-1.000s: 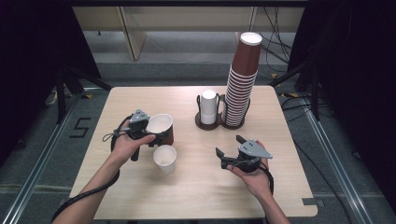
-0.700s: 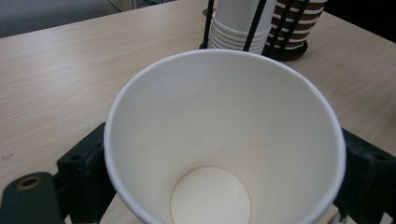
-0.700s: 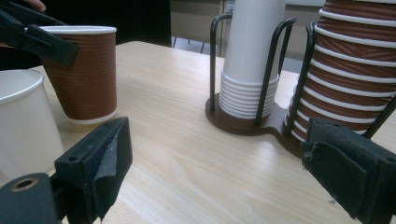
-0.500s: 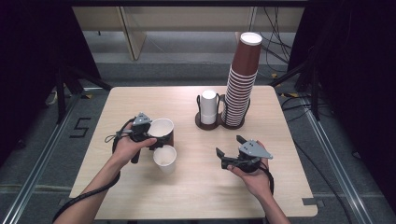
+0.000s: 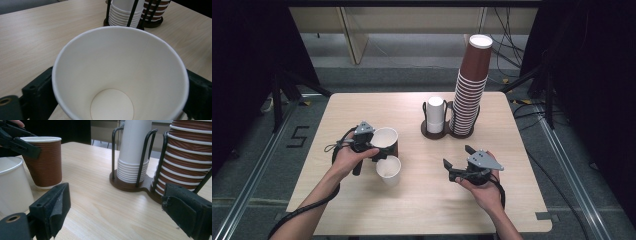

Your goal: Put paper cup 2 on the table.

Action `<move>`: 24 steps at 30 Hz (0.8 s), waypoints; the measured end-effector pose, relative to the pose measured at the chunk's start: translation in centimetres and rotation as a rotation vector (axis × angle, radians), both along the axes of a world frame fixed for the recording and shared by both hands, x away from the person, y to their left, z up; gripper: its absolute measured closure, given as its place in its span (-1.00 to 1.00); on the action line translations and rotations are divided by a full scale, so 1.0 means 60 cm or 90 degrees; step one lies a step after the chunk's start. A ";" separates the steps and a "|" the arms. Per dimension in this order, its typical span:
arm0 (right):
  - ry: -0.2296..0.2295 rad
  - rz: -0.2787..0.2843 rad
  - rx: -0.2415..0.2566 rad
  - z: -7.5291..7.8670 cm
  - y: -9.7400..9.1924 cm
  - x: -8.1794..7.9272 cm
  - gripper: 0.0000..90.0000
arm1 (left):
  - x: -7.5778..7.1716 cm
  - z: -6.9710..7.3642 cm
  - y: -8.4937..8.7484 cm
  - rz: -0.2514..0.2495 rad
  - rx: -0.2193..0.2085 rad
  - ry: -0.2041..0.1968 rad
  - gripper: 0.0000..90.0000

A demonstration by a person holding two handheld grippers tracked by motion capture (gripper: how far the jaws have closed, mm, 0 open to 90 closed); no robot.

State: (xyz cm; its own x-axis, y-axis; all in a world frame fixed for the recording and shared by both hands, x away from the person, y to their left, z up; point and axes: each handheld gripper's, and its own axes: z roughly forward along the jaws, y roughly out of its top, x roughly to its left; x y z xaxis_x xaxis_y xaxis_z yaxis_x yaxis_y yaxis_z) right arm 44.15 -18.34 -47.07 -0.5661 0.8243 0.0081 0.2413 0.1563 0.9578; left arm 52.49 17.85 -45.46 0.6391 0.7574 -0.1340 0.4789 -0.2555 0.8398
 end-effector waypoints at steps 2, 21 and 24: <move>0.004 -0.006 0.006 -0.001 0.001 -0.001 -0.79 | -0.001 -0.001 0.001 -0.006 0.003 0.005 -1.00; 0.000 0.002 0.012 0.000 0.002 0.001 -0.79 | -0.006 0.023 0.006 -0.009 -0.011 -0.023 -1.00; -0.001 0.003 0.012 0.001 0.002 0.002 -0.79 | -0.007 0.029 0.010 -0.003 -0.015 -0.026 -1.00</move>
State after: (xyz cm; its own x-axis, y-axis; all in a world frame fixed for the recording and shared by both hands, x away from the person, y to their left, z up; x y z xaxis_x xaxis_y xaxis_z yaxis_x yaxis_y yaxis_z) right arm 44.25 -18.21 -46.98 -0.5705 0.8210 0.0230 0.2387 0.1389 0.9611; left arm 52.04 18.42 -43.71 0.6476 0.7516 -0.1256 0.4426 -0.2368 0.8649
